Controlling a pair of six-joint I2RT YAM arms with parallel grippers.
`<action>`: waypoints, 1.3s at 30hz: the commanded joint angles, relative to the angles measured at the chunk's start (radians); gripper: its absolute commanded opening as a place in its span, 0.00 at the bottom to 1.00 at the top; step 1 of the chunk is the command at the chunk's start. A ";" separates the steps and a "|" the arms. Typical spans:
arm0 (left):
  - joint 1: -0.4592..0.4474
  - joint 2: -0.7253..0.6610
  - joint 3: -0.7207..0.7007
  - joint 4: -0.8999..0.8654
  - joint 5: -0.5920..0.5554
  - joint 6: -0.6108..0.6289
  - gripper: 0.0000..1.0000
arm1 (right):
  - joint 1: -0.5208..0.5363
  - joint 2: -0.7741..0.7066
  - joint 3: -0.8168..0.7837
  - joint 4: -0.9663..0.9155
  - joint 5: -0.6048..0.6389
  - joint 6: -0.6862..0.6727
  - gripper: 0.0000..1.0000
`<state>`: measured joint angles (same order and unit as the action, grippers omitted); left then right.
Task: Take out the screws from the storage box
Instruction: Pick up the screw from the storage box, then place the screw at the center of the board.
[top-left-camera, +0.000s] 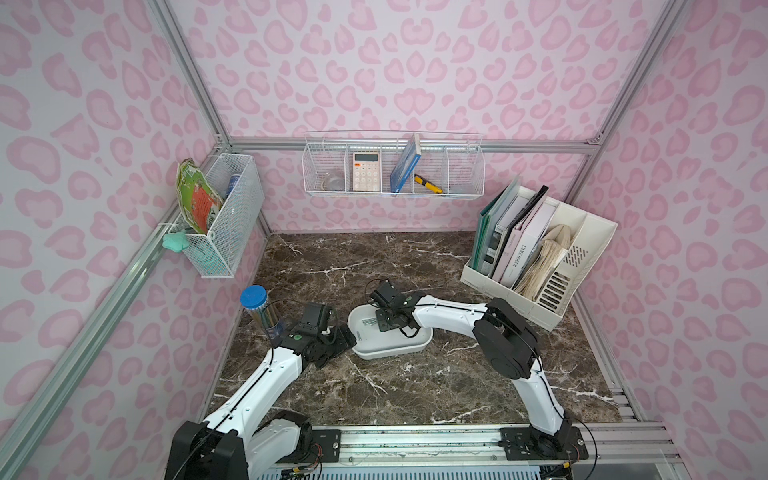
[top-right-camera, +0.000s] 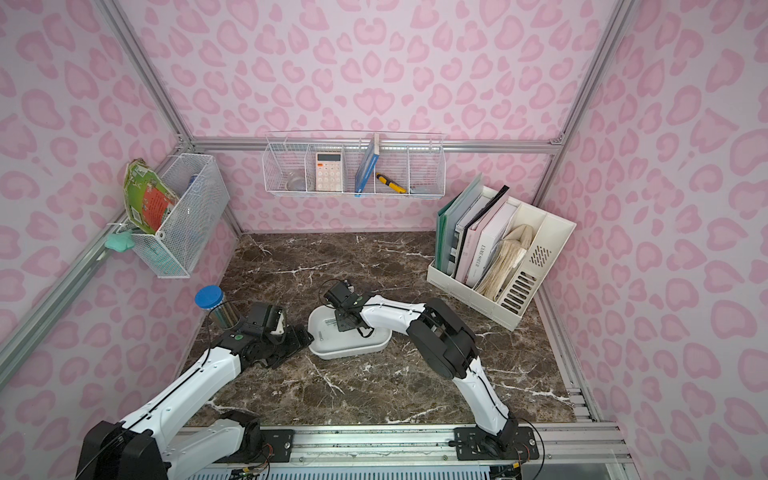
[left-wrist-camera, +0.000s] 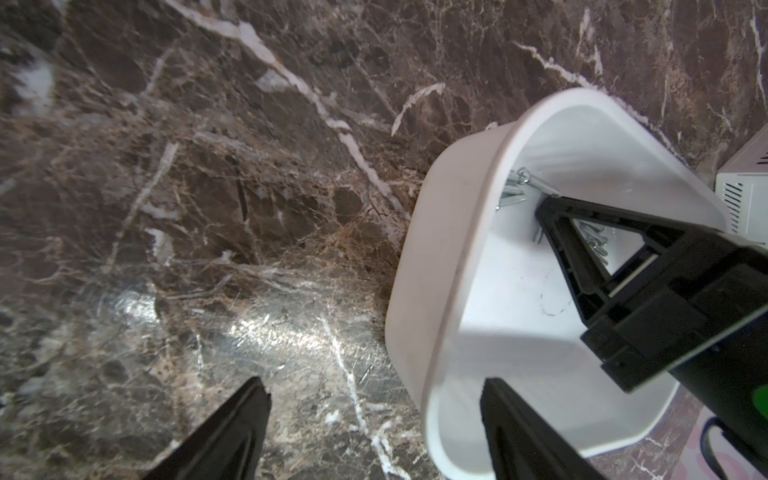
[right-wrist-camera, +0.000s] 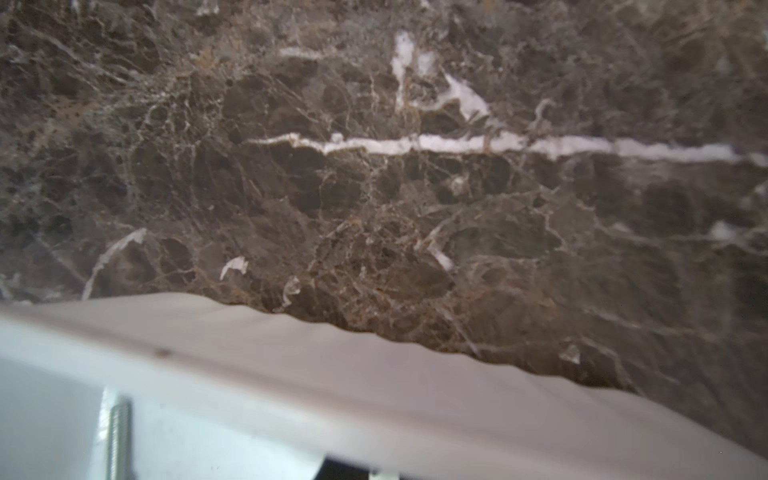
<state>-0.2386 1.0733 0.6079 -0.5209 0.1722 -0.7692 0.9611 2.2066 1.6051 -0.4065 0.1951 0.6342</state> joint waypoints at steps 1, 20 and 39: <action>0.000 -0.001 -0.003 0.002 0.006 -0.005 0.85 | 0.003 0.009 0.001 -0.110 0.036 0.005 0.12; 0.001 0.006 0.021 0.013 0.026 -0.008 0.85 | 0.005 -0.210 -0.096 -0.038 0.071 0.022 0.06; 0.001 0.045 0.053 0.015 0.019 0.000 0.85 | -0.201 -0.592 -0.582 0.032 0.083 0.024 0.05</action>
<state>-0.2386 1.1156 0.6510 -0.5114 0.1902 -0.7788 0.7712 1.6085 1.0489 -0.4026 0.2974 0.6537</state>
